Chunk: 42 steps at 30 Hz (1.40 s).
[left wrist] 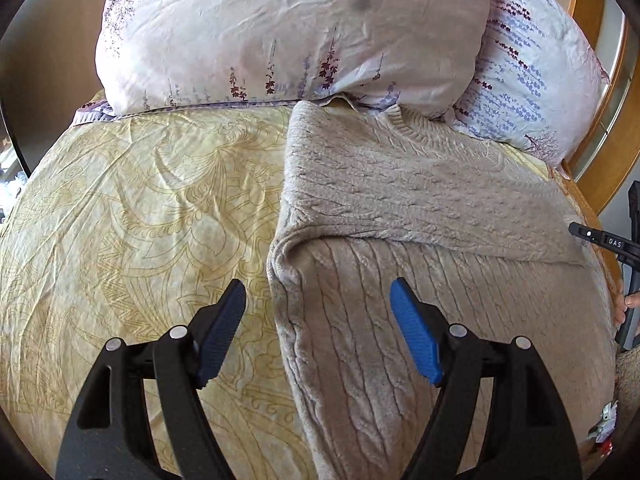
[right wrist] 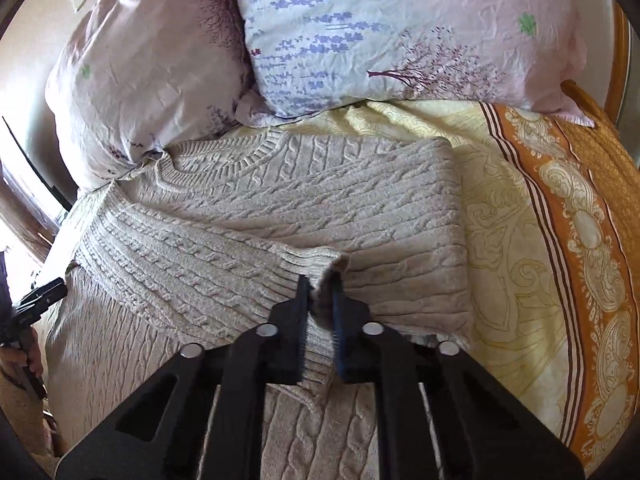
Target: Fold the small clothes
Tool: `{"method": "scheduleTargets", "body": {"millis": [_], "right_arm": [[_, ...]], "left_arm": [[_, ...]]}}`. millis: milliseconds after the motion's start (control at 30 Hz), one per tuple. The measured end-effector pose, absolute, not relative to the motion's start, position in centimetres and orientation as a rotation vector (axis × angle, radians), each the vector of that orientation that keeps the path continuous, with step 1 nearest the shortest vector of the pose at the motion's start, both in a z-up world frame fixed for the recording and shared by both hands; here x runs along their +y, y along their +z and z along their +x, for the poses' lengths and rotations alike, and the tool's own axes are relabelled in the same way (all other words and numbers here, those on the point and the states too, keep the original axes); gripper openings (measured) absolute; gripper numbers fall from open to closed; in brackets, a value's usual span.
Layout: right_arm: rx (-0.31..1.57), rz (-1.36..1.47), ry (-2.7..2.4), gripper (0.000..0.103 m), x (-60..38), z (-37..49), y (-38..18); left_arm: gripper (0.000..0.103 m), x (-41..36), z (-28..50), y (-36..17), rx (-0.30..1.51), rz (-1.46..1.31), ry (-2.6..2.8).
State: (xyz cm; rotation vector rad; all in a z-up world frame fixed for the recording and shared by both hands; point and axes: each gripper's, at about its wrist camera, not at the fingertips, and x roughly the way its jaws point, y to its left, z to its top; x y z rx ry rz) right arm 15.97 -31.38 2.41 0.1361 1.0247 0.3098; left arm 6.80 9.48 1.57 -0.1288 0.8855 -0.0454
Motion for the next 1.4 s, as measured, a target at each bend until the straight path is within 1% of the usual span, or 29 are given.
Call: {"method": "scheduleTargets", "body": {"millis": [233, 300, 367, 433, 467, 500, 567, 767, 833, 867, 900, 1000, 1067, 1100, 1200, 1400], "right_arm": [[0.806, 0.105, 0.215, 0.007, -30.8, 18.1, 7.7], [0.852, 0.08, 0.174, 0.007, -30.4, 19.7, 6.7], [0.985, 0.087, 0.148, 0.008, -30.6, 21.4, 4.0], [1.067, 0.191, 0.169, 0.008, -31.7, 21.8, 2.3], [1.067, 0.242, 0.178, 0.014, -32.4, 21.5, 2.2], [1.062, 0.278, 0.177, 0.022, -33.1, 21.3, 2.3], [1.067, 0.337, 0.183, 0.029, -34.3, 20.5, 2.5], [1.114, 0.363, 0.231, 0.029, -34.5, 18.8, 1.9], [1.11, 0.356, 0.244, 0.026, -34.1, 18.7, 1.9], [1.109, 0.35, 0.252, 0.017, -34.0, 18.7, 2.0], [1.107, 0.355, 0.266, 0.011, -33.7, 18.8, 2.0], [1.058, 0.363, 0.254, 0.01, -33.6, 18.5, 2.9], [1.035, 0.373, 0.224, 0.009, -34.1, 18.2, 3.2], [1.041, 0.376, 0.206, 0.009, -34.3, 18.1, 3.0], [1.093, 0.357, 0.171, 0.009, -34.1, 18.0, 1.6], [1.076, 0.316, 0.105, 0.009, -33.3, 16.4, 2.1]], "left_arm": [[0.074, 8.5, 8.4, 0.5, 0.912, -0.066, 0.005], [0.074, 8.4, 8.7, 0.4, 0.915, -0.054, 0.014], [0.074, 8.4, 8.9, 0.3, 0.92, -0.049, 0.018], [0.074, 8.4, 9.0, 0.3, 0.929, -0.053, 0.019], [0.074, 8.5, 9.1, 0.3, 0.931, -0.052, 0.019], [0.074, 8.6, 9.2, 0.3, 0.932, -0.048, 0.023], [0.074, 8.8, 9.6, 0.2, 0.937, -0.04, 0.034], [0.075, 8.8, 11.1, 0.3, 0.94, 0.005, 0.064], [0.076, 8.6, 11.5, 0.3, 0.933, 0.033, 0.072], [0.076, 8.4, 11.7, 0.4, 0.931, 0.05, 0.079], [0.076, 8.3, 11.9, 0.4, 0.928, 0.065, 0.09], [0.074, 8.5, 12.3, 0.6, 0.909, 0.1, 0.154], [0.073, 9.4, 12.2, 0.7, 0.898, 0.063, 0.192], [0.071, 10.1, 12.1, 0.6, 0.899, 0.034, 0.218], [0.073, 12.1, 12.0, 0.0, 0.92, -0.103, 0.217], [0.073, 12.7, 11.1, 0.2, 0.882, -0.189, 0.282]]}}
